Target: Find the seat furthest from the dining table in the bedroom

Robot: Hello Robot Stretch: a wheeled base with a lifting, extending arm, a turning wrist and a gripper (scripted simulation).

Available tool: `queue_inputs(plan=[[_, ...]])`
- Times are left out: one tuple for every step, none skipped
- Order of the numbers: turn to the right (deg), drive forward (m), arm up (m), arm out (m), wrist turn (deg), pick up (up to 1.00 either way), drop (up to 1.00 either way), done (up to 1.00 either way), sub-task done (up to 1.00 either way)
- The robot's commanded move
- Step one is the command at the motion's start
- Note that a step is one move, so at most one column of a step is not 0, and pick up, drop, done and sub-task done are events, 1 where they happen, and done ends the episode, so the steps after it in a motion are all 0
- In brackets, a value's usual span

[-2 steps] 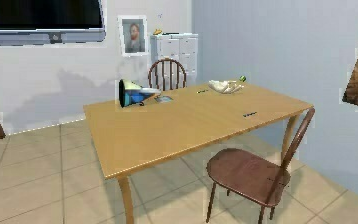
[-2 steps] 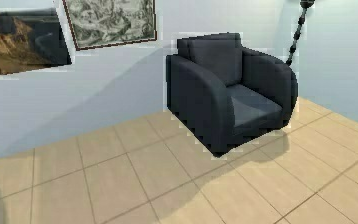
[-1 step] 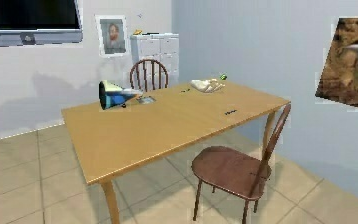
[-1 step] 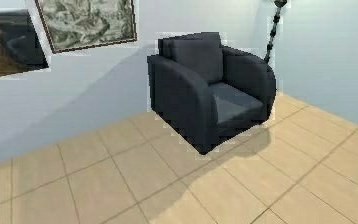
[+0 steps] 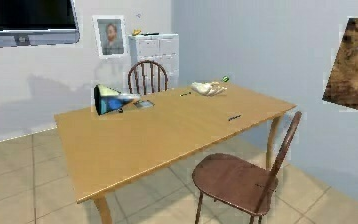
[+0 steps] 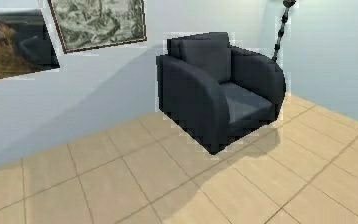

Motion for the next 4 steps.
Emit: queue_inputs(plan=[[-45.0, 0.0, 0.0, 0.0, 0.0, 0.0, 0.0, 0.0, 0.0], [-18.0, 0.0, 0.0, 0.0, 0.0, 0.0, 0.0, 0.0, 0.0], [0.0, 0.65, 0.0, 0.0, 0.0, 0.0, 0.0, 0.0, 0.0], [-42.0, 0.0, 0.0, 0.0, 0.0, 0.0, 0.0, 0.0, 0.0]])
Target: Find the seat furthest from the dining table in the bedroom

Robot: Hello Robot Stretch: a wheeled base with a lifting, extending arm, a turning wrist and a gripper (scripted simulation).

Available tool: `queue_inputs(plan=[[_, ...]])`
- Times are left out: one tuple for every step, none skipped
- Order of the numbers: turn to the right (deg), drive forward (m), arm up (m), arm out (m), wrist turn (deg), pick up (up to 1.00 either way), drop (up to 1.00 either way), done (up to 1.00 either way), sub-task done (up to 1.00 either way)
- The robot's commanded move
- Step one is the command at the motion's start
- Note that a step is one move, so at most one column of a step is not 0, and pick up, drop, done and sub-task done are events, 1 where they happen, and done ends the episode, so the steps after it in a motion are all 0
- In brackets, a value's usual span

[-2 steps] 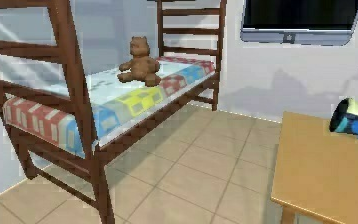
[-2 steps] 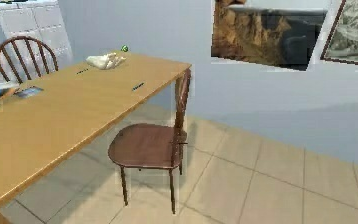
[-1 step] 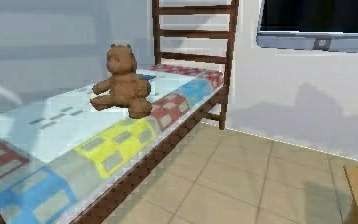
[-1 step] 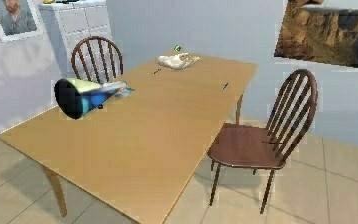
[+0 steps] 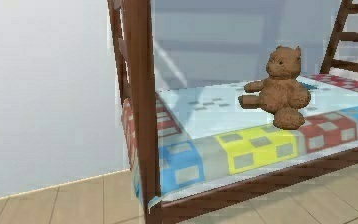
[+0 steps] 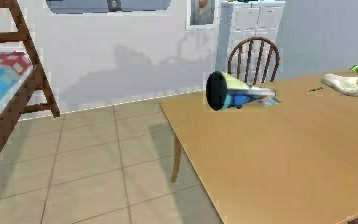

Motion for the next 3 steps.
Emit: queue_inputs(plan=[[0.0, 0.05, 0.0, 0.0, 0.0, 0.0, 0.0, 0.0, 0.0], [45.0, 0.0, 0.0, 0.0, 0.0, 0.0, 0.0, 0.0, 0.0], [15.0, 0.0, 0.0, 0.0, 0.0, 0.0, 0.0, 0.0, 0.0]])
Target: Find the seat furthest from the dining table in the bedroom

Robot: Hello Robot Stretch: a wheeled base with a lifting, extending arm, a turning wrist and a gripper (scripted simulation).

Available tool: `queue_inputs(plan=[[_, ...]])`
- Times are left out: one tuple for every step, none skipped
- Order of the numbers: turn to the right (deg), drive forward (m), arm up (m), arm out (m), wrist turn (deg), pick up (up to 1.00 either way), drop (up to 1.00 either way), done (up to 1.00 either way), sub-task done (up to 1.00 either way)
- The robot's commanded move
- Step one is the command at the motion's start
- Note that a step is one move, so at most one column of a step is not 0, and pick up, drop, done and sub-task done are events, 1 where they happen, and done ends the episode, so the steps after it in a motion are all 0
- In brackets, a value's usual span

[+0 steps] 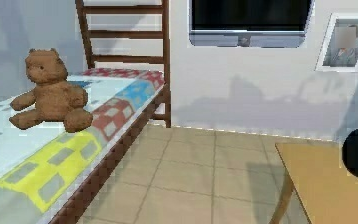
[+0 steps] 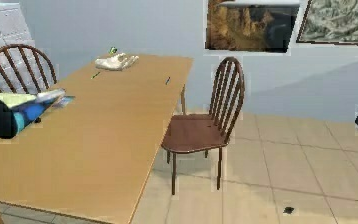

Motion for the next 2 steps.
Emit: queue_inputs(plan=[[0.0, 1.0, 0.0, 0.0, 0.0, 0.0, 0.0, 0.0, 0.0], [0.0, 0.35, 0.0, 0.0, 0.0, 0.0, 0.0, 0.0, 0.0]])
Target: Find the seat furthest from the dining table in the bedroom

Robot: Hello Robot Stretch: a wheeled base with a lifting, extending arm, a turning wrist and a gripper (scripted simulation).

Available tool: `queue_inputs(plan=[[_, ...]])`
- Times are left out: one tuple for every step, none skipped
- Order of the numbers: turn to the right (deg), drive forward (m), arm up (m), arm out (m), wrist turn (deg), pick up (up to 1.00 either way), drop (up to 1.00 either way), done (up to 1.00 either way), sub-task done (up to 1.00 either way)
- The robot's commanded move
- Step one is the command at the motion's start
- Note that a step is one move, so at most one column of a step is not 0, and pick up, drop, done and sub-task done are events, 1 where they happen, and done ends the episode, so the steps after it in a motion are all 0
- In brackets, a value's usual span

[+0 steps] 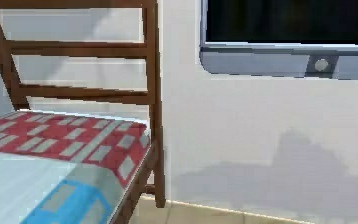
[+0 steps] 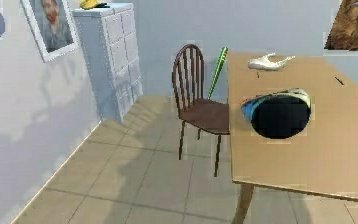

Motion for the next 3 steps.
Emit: queue_inputs(plan=[[45.0, 0.0, 0.0, 0.0, 0.0, 0.0, 0.0, 0.0, 0.0], [45.0, 0.0, 0.0, 0.0, 0.0, 0.0, 0.0, 0.0, 0.0], [6.0, 0.0, 0.0, 0.0, 0.0, 0.0, 0.0, 0.0, 0.0]])
